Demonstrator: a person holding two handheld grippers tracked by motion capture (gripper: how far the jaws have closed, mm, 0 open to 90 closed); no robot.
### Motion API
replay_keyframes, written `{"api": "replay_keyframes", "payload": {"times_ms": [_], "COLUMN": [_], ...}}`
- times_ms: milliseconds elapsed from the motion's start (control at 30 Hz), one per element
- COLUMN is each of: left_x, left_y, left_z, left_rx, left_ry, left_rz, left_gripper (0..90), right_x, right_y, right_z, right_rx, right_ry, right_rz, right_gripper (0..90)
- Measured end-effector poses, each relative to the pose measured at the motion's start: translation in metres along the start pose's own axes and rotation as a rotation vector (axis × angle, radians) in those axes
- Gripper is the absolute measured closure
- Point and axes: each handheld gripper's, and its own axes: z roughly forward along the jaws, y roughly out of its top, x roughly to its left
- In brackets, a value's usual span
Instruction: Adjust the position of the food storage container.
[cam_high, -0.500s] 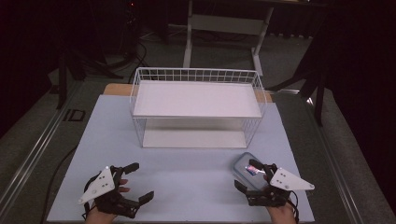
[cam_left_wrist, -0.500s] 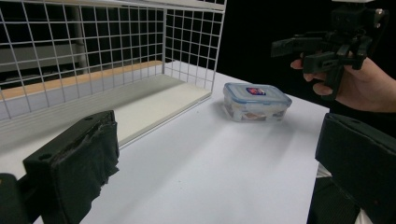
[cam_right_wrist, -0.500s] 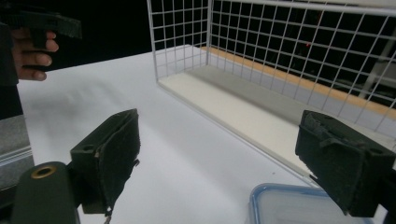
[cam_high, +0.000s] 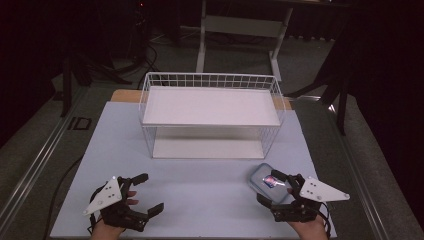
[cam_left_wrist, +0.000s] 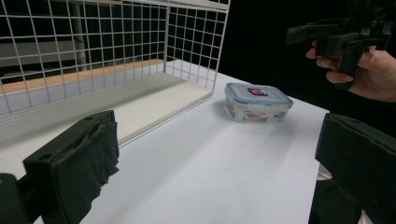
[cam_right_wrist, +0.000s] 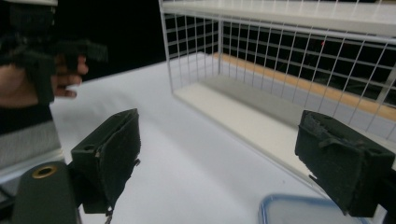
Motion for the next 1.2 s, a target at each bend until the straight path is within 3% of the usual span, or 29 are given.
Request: {"api": "replay_keyframes", "payload": {"times_ms": [100,133,167,300,467,633,800,967,1200], "left_x": [-0.001,-0.001,-0.001,-0.001,-0.001,-0.001,-0.001,0.000,0.000], "left_y": [0.000,0.000,0.000,0.000,0.000,0.000,0.000,0.000,0.000], "left_z": [0.001,0.001,0.001,0.002,0.002,0.003,0.003,0.003,0.003], "left_rx": [0.000,-0.001,0.000,-0.001,-0.003,0.000,0.003,-0.003,-0.001], "left_ry": [-0.006,-0.006,-0.008,-0.014,-0.012,-0.011,-0.014,-0.009,-0.005], "left_rz": [-0.001,0.001,0.002,-0.002,-0.004,-0.002,0.004,-0.002,0.000], "left_gripper": [0.4,0.4,0.4,0.4,0.4,0.4,0.4,0.4,0.4], "right_x": [-0.001,-0.002,-0.003,-0.013,-0.026,-0.039,-0.045,-0.050,-0.058], "right_y": [-0.007,-0.011,-0.015,-0.032,-0.049,-0.066,-0.082,-0.096,-0.101], "right_z": [-0.008,-0.011,-0.014,-0.029,-0.047,-0.059,-0.064,-0.062,-0.053], "right_rx": [0.089,0.113,0.132,0.184,0.188,0.231,0.278,0.313,0.340], "right_ry": [-0.038,-0.036,-0.059,-0.069,-0.108,-0.151,-0.162,-0.181,-0.214], "right_rz": [-0.048,-0.052,-0.044,-0.015,0.018,0.061,0.083,0.099,0.107], "right_gripper": [34.1,35.1,41.2,61.2,68.5,73.0,89.7,90.0,90.0]}}
